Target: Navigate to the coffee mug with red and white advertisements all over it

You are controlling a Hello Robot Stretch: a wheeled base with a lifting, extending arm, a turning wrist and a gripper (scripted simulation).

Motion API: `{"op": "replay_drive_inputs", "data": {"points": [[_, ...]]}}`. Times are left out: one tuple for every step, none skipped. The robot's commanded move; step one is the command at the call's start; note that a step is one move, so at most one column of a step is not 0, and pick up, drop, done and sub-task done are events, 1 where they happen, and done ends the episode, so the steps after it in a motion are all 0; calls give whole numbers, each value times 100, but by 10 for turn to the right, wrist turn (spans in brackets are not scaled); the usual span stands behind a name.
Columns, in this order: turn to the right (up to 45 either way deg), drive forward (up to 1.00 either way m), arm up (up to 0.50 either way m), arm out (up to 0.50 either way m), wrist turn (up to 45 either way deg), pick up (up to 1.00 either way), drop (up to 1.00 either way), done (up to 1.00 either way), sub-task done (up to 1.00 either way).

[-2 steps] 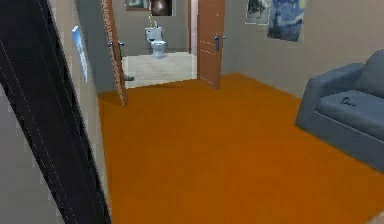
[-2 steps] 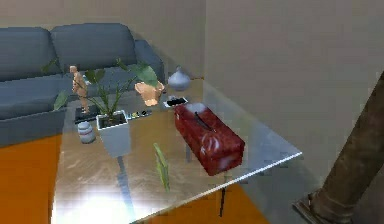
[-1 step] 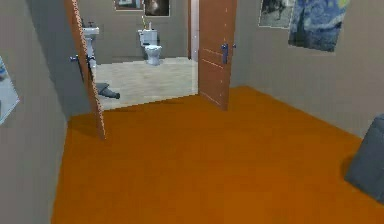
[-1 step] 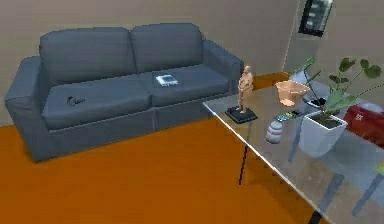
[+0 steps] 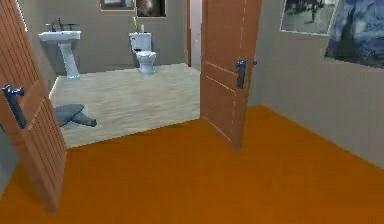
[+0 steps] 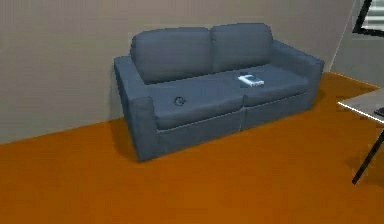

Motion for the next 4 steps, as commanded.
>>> {"op": "replay_drive_inputs", "data": {"points": [[-30,0,0,0,0,0,0,0,0],[0,100,0,0,0,0,0,0,0],[0,100,0,0,0,0,0,0,0],[0,70,0,0,0,0,0,0,0]]}}
